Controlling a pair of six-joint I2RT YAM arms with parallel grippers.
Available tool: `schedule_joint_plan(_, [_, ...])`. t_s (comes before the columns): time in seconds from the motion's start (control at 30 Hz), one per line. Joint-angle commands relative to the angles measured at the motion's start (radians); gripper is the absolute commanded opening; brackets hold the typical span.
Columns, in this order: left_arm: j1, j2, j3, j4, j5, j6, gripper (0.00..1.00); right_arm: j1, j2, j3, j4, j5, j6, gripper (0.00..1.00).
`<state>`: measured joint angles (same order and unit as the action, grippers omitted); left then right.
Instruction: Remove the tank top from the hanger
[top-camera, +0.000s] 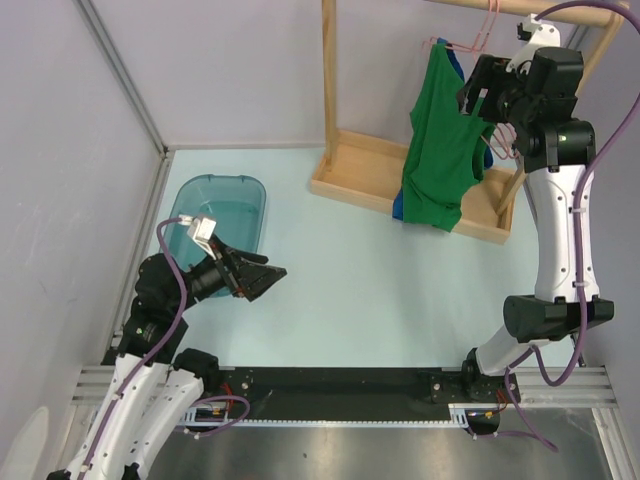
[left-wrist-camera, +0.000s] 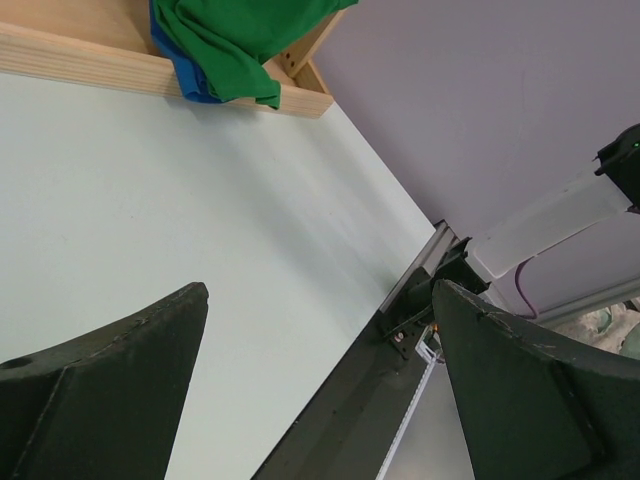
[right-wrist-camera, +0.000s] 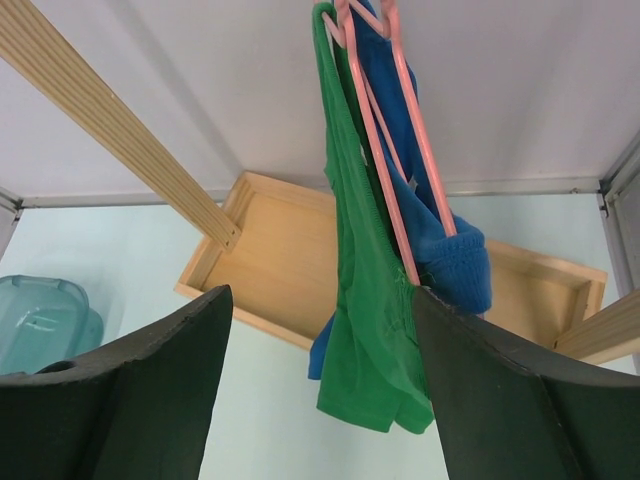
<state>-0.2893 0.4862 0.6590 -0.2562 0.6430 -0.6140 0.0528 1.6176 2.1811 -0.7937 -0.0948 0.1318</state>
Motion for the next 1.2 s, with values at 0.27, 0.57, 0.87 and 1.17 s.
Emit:
schedule_joint_plan(0.27, [0.007,0.008,0.039,-0.002,0.03,0.03,0.99,0.021,0.022,0.019,0.057,0.035,-0.106,0.78])
schedule_joint_plan(0.57, [0.007,0.028,0.037,0.006,0.04,0.023,0.99,0.033,0.093,0.048,0.083,0.064,-0.164,0.77])
schedule_joint_plan(0.87, [0.007,0.041,0.039,0.015,0.041,0.023,0.99,0.062,0.142,0.092,0.119,0.093,-0.201,0.77])
schedule_joint_plan(1.17, [0.007,0.064,0.039,0.029,0.055,0.02,0.99,0.091,0.12,0.172,0.097,0.093,-0.184,0.77])
